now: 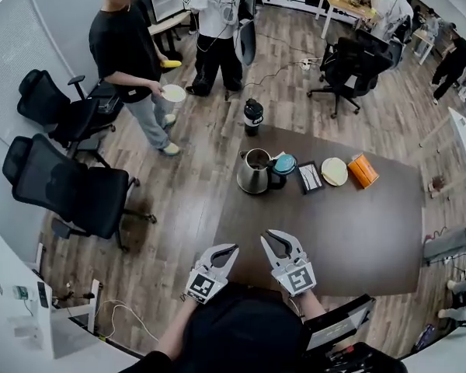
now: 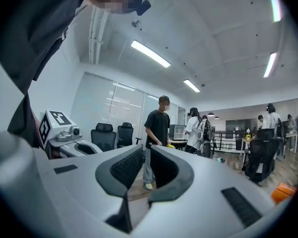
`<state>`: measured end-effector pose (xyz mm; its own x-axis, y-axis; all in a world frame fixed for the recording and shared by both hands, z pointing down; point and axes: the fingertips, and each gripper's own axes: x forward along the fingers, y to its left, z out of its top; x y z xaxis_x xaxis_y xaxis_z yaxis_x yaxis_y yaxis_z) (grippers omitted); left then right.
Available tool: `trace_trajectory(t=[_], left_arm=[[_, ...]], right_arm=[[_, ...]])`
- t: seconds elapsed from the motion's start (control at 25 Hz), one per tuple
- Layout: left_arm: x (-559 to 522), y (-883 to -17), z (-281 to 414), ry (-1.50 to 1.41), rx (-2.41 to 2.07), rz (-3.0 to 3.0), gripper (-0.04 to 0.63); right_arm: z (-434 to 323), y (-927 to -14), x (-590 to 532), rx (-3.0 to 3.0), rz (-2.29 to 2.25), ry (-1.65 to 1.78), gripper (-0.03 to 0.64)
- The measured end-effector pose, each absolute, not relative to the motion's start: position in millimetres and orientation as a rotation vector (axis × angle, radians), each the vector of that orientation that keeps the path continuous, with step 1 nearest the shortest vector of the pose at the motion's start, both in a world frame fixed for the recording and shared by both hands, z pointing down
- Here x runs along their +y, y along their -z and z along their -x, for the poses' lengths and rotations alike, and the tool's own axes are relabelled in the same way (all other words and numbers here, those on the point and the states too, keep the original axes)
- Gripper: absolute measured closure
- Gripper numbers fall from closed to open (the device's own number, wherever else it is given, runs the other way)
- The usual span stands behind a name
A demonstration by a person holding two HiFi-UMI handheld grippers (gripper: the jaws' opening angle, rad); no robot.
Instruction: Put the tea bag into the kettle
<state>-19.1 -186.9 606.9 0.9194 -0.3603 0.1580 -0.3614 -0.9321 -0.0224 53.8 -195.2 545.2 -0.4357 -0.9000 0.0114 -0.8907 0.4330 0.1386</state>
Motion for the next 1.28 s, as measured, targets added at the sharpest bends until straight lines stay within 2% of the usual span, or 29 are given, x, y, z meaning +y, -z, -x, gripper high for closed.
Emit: trace_trajectory(t=[0.52,1.28], left_arm=[[-177,-622,2,-0.224,-0.414,-3.068,0.592],[-176,-620,-3,-0.183,-0.357,-3.071,0.592]], right_arm=[[-46,-582,-151,-2.585,-1.641,-0.016,0.607],[-29,-594,-154,-2.666,-1.587,-0.13,0.612]])
